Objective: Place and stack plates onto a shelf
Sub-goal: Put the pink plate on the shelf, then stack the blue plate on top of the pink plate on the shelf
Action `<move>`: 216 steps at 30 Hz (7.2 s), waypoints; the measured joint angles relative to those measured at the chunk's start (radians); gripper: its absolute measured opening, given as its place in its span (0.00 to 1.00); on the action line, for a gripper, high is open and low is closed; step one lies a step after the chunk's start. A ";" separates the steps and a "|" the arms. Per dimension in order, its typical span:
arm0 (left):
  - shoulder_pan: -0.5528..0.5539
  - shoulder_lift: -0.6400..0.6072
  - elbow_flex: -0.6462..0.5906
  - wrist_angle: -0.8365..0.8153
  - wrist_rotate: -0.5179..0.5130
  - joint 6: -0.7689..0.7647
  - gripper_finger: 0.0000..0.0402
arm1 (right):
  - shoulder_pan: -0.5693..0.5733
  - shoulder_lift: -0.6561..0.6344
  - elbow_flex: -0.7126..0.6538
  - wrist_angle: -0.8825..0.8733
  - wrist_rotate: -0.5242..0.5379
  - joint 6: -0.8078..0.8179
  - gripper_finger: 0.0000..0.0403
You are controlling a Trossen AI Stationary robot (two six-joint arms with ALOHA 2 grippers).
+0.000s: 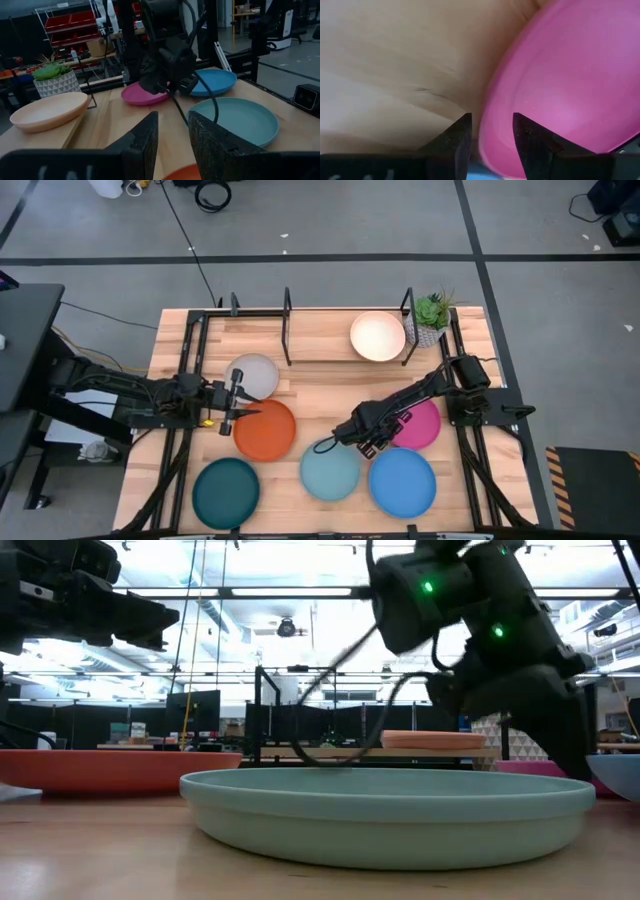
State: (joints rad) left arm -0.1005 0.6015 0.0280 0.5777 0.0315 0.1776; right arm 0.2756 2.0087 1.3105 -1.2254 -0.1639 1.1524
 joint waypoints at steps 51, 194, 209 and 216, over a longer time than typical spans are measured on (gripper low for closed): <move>0.000 0.000 0.001 0.011 -0.001 -0.065 0.29 | -0.284 0.001 0.452 0.051 0.576 -1.389 0.07; 0.000 0.000 0.000 -0.058 -0.002 -0.279 0.29 | -0.868 0.001 0.718 -0.027 0.186 -0.908 0.04; 0.000 0.001 0.000 -0.049 -0.084 -0.280 0.29 | -0.960 0.096 0.713 0.020 -0.012 -1.016 0.04; 0.000 0.001 0.000 -0.051 -0.084 -0.300 0.29 | -0.961 0.136 0.713 0.043 -0.034 -1.083 0.10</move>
State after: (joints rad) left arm -0.1004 0.6021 0.0284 0.5270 -0.0528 -0.1229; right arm -0.6849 2.1445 2.0232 -1.1827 -0.1982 0.0696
